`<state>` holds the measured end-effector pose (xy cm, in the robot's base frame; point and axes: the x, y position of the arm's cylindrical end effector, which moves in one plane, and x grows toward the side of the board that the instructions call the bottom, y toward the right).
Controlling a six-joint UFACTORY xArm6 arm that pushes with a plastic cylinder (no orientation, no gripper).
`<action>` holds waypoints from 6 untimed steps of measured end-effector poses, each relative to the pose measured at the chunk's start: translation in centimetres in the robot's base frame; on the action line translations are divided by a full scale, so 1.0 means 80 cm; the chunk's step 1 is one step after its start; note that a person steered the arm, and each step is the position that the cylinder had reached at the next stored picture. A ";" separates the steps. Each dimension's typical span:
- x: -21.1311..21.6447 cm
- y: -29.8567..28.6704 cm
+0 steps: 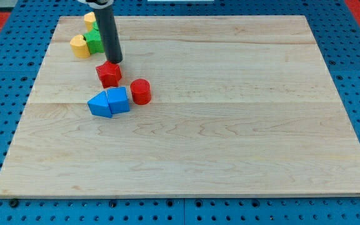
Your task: Separate the blue blocks from the red star
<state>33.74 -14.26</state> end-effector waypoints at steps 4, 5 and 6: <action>0.155 -0.095; 0.159 -0.042; 0.162 0.009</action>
